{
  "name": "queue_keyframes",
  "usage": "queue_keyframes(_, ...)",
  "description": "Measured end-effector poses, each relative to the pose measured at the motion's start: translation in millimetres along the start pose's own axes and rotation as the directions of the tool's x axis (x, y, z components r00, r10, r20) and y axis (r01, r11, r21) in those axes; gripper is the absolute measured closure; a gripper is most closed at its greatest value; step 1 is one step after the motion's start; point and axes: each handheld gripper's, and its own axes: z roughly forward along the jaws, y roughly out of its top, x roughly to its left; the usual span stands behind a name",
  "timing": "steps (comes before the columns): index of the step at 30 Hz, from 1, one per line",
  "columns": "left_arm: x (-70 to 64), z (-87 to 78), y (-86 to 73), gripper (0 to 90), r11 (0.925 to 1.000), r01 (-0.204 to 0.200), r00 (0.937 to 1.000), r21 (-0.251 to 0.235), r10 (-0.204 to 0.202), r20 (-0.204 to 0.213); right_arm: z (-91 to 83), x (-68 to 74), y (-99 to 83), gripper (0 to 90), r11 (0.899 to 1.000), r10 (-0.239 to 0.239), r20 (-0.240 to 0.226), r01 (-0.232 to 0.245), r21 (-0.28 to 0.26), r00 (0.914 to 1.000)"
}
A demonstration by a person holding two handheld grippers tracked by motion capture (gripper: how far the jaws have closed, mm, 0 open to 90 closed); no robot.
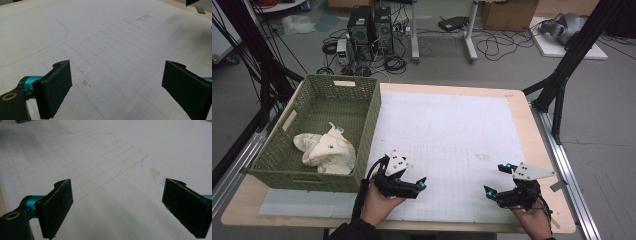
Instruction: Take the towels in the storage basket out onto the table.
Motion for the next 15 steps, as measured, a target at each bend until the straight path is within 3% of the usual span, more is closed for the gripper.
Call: queue_keyframes(15,6.8,12.3,16.7,11.9,0.9991,0.042,0.9986,0.007,-0.042,0.03,-1.3,-1.9,0.1,8.9,1.0,-0.001,0.006,0.001,-0.008,1.0)
